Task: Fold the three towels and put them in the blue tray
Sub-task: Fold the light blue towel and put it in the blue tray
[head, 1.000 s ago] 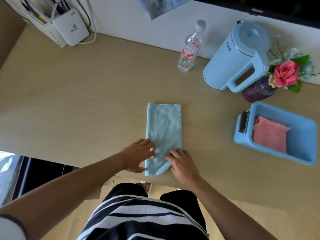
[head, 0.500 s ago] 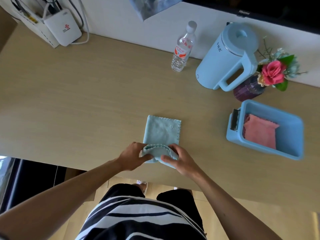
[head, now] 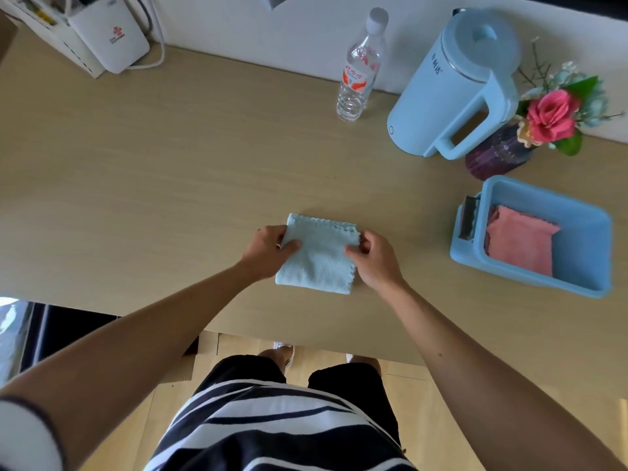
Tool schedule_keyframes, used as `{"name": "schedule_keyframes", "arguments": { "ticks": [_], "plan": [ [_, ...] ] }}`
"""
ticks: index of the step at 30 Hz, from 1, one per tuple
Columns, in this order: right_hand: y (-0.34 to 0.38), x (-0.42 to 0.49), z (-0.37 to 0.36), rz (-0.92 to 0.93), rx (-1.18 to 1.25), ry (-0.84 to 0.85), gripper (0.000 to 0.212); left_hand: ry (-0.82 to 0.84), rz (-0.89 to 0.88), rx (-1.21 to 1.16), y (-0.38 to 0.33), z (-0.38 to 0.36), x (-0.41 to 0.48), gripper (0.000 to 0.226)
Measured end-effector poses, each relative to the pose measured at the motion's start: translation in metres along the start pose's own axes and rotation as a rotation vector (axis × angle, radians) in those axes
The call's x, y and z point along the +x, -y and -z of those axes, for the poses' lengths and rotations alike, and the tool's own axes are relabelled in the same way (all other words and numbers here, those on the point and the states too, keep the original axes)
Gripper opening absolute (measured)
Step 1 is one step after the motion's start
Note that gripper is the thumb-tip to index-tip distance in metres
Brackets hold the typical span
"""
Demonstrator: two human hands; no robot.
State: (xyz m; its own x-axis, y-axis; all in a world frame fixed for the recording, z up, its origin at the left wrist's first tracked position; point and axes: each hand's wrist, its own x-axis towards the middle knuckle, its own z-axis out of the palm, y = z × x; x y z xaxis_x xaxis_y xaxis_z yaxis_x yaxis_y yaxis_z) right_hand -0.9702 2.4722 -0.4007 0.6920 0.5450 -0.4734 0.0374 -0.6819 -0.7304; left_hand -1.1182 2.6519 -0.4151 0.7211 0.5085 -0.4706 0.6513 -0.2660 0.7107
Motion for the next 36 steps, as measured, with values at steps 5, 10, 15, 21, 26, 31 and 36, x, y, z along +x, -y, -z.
{"name": "schedule_keyframes", "arguments": {
  "ticks": [5, 10, 15, 21, 26, 31, 36],
  "plan": [
    [-0.008, 0.018, -0.005, 0.005, -0.061, -0.045, 0.016, -0.077, 0.005, 0.020, 0.000, -0.006, 0.012, 0.021],
    [-0.006, 0.026, -0.006, 0.019, -0.095, -0.103, 0.025, -0.154, -0.035, -0.019, 0.002, -0.010, 0.020, 0.034],
    [-0.007, 0.018, -0.016, 0.272, -0.423, -0.269, 0.065, -0.241, -0.491, 0.543, 0.004, -0.012, 0.012, 0.065],
    [-0.016, -0.006, -0.038, 0.452, -0.689, -0.093, 0.057, 0.065, -0.625, 0.938, 0.026, -0.026, 0.019, 0.081],
    [-0.027, -0.012, -0.047, 0.414, -0.743, -0.057, 0.059, 0.135, -0.532, 1.008, 0.036, -0.026, 0.024, 0.087],
    [-0.019, -0.017, -0.053, 0.329, -0.724, -0.129, 0.073, 0.044, -0.518, 0.947, 0.004, -0.025, 0.033, 0.082],
    [-0.023, -0.043, -0.048, 0.270, -0.633, -0.207, 0.077, 0.003, -0.374, 0.971, -0.027, -0.032, 0.045, 0.061]
  ]
}}
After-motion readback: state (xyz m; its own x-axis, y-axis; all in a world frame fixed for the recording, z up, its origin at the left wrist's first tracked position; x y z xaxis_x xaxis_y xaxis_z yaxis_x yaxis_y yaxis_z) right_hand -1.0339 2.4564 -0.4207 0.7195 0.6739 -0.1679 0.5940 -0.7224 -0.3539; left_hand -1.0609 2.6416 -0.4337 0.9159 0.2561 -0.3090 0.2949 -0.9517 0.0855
